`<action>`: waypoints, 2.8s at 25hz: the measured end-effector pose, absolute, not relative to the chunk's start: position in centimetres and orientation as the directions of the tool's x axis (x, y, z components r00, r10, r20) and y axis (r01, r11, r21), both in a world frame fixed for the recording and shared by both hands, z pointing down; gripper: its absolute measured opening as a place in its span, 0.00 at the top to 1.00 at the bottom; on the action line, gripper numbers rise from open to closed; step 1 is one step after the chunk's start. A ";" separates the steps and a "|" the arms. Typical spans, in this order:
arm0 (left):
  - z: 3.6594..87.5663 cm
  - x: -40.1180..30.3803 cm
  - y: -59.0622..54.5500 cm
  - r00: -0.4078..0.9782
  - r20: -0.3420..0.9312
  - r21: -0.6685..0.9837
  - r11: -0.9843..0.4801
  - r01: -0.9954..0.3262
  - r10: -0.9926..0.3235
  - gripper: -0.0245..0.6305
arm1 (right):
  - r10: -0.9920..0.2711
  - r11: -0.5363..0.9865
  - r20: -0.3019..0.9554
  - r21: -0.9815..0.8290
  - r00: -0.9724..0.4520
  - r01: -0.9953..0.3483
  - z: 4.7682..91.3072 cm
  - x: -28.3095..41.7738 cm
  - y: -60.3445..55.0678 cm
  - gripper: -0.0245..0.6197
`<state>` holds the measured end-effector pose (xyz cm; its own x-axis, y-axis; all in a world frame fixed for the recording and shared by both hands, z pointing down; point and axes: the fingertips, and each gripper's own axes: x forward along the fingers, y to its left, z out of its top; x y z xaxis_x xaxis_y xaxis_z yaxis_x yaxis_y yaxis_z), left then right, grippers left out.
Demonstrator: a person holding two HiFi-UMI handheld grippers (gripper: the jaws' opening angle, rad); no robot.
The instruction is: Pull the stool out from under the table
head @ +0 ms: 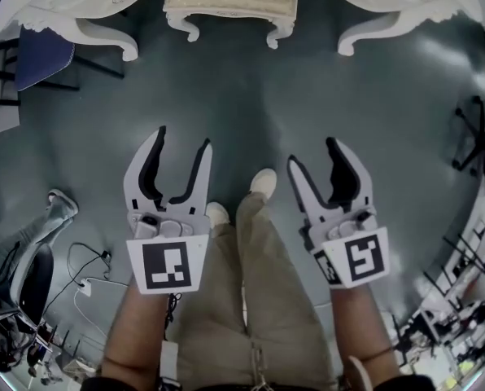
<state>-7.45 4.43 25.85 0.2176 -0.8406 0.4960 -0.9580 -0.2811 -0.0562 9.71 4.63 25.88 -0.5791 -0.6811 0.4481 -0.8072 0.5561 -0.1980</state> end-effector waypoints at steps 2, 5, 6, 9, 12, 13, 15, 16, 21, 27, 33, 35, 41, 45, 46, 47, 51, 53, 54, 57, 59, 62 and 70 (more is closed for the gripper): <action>25.6 -7.2 3.0 0.212 0.498 -0.064 -0.279 -0.958 -0.841 0.63 | -0.663 0.574 0.451 -0.206 -0.598 -0.792 25.8 9.7 3.6 0.60; 24.9 -7.0 1.5 0.192 0.490 -0.065 -0.255 -0.965 -0.850 0.63 | -0.648 0.595 0.448 -0.207 -0.616 -0.777 25.4 9.8 2.3 0.60; 24.7 -6.9 1.2 0.188 0.489 -0.068 -0.252 -0.965 -0.852 0.63 | -0.646 0.598 0.446 -0.208 -0.619 -0.774 25.1 9.9 1.9 0.60; 24.0 -6.6 0.1 0.184 0.495 -0.112 -0.272 -0.956 -0.849 0.63 | -0.646 0.610 0.429 -0.208 -0.631 -0.765 24.1 10.1 0.0 0.60; 23.7 -6.7 -0.8 0.164 0.500 -0.153 -0.274 -0.950 -0.850 0.63 | -0.644 0.626 0.410 -0.202 -0.646 -0.753 23.3 10.0 -1.4 0.60; 23.8 -6.9 -1.0 0.153 0.505 -0.149 -0.260 -0.954 -0.850 0.63 | -0.641 0.637 0.404 -0.194 -0.652 -0.746 23.3 9.9 -1.8 0.60; 24.4 -7.2 -1.4 0.134 0.510 -0.131 -0.231 -0.964 -0.850 0.63 | -0.629 0.645 0.403 -0.207 -0.665 -0.736 23.6 9.5 -2.2 0.60; 24.7 -7.2 -1.6 0.130 0.511 -0.127 -0.224 -0.966 -0.850 0.63 | -0.622 0.643 0.406 -0.223 -0.669 -0.733 23.8 9.3 -2.3 0.60; 27.2 -6.9 -1.8 0.143 0.533 -0.135 -0.250 -0.959 -0.834 0.63 | -0.593 0.633 0.442 -0.260 -0.673 -0.729 26.3 8.5 -1.7 0.60; 30.6 -8.1 -3.5 0.155 0.561 -0.113 -0.260 -0.959 -0.813 0.62 | -0.599 0.620 0.492 -0.214 -0.632 -0.755 29.6 8.8 -3.9 0.60; 33.2 -10.0 -6.8 0.173 0.565 -0.117 -0.286 -0.951 -0.807 0.62 | -0.638 0.603 0.511 -0.133 -0.576 -0.786 32.0 9.0 -8.5 0.60; 34.1 -10.7 -7.6 0.184 0.579 -0.123 -0.308 -0.943 -0.794 0.61 | -0.642 0.594 0.519 -0.128 -0.564 -0.794 32.8 8.5 -9.7 0.60; 37.2 -12.7 -10.3 0.201 0.625 -0.143 -0.363 -0.921 -0.755 0.61 | -0.650 0.561 0.544 -0.129 -0.531 -0.818 36.1 7.2 -12.8 0.60; 39.4 -14.0 -13.1 0.200 0.634 -0.183 -0.397 -0.899 -0.747 0.61 | -0.642 0.567 0.558 -0.114 -0.525 -0.816 38.2 6.3 -14.7 0.60; 39.9 -14.3 -13.8 0.198 0.636 -0.193 -0.402 -0.895 -0.746 0.61 | -0.640 0.570 0.563 -0.109 -0.524 -0.814 38.7 6.2 -15.3 0.60; 40.5 -14.5 -14.5 0.194 0.638 -0.198 -0.403 -0.894 -0.745 0.61 | -0.638 0.573 0.567 -0.103 -0.521 -0.813 39.1 6.1 -15.9 0.60; 43.2 -15.5 -16.9 0.181 0.662 -0.165 -0.377 -0.911 -0.727 0.61 | -0.634 0.585 0.588 -0.058 -0.501 -0.809 41.3 6.2 -18.4 0.60; 44.8 -16.2 -17.9 0.178 0.685 -0.120 -0.350 -0.929 -0.706 0.61 | -0.622 0.590 0.610 -0.046 -0.490 -0.806 43.0 6.5 -19.4 0.60; 45.6 -16.5 -18.4 0.171 0.693 -0.116 -0.343 -0.932 -0.700 0.61 | -0.616 0.592 0.622 -0.039 -0.484 -0.805 43.8 6.7 -19.9 0.60; 47.7 -17.4 -19.6 0.143 0.706 -0.156 -0.350 -0.924 -0.694 0.61 | -0.603 0.602 0.643 -0.022 -0.472 -0.799 45.5 7.2 -21.1 0.59; 49.2 -17.8 -20.0 0.142 0.716 -0.168 -0.366 -0.915 -0.683 0.61 | -0.594 0.615 0.645 -0.022 -0.481 -0.789 46.4 7.0 -21.7 0.59; 50.9 -18.3 -20.7 0.148 0.726 -0.184 -0.397 -0.899 -0.671 0.60 | -0.571 0.631 0.661 -0.027 -0.487 -0.775 48.1 6.8 -22.4 0.58; 55.2 -21.5 -23.2 0.081 0.783 -0.255 -0.437 -0.862 -0.616 0.59 | -0.528 0.654 0.741 0.043 -0.415 -0.755 51.7 6.5 -24.2 0.57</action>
<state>-21.50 -23.18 55.23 0.0806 -0.6163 0.7833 -0.8624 -0.4372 -0.2553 6.49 -24.15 51.68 -0.4150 -0.5282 0.7407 -0.7553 0.6540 0.0432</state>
